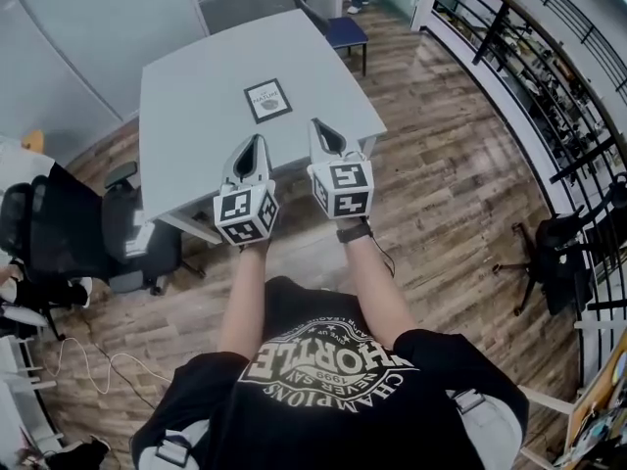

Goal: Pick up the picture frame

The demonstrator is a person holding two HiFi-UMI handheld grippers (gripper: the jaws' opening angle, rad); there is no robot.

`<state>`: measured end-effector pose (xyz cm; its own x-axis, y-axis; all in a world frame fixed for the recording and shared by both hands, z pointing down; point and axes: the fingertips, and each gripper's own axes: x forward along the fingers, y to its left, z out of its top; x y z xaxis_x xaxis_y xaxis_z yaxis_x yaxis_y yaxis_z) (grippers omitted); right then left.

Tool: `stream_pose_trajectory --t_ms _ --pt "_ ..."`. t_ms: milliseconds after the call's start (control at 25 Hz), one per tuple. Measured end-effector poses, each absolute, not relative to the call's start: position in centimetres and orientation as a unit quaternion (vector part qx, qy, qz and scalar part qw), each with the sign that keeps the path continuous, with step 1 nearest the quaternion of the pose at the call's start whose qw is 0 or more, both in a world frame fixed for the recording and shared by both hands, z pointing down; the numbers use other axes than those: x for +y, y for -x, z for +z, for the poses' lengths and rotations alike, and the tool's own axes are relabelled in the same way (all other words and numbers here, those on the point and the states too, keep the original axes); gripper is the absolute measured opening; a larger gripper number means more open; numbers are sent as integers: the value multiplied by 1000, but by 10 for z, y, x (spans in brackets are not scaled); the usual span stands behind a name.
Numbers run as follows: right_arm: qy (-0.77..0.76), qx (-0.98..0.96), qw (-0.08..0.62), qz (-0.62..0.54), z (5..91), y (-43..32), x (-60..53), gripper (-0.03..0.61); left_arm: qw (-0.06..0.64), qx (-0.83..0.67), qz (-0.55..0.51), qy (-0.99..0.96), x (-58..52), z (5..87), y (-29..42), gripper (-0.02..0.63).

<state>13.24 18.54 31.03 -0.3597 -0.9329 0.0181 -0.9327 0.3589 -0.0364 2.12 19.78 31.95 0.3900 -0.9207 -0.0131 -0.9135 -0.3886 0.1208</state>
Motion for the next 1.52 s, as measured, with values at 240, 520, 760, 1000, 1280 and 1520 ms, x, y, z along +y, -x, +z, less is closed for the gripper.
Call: stream_pose_trajectory --t_ms 240,520,760,1000,1280,1520 --pt "551 834 4 -35 319 -140 175 0 52 -563 -27 -824 189 325 -31 6" --pt "548 835 -1 -44 334 -139 127 0 64 -557 -24 -827 142 340 -34 6" --pt "540 840 -19 -43 343 -127 61 0 82 -566 -40 -819 72 348 -23 6" --pt "534 844 -28 -41 336 -112 -13 0 86 -563 -52 -821 -10 335 -16 6" --pt "521 852 -48 -39 346 -79 -104 0 97 -569 -57 -815 -104 346 12 6" --pt "508 859 -48 -43 353 -31 -171 -1 111 -586 -69 -800 -162 360 66 6"
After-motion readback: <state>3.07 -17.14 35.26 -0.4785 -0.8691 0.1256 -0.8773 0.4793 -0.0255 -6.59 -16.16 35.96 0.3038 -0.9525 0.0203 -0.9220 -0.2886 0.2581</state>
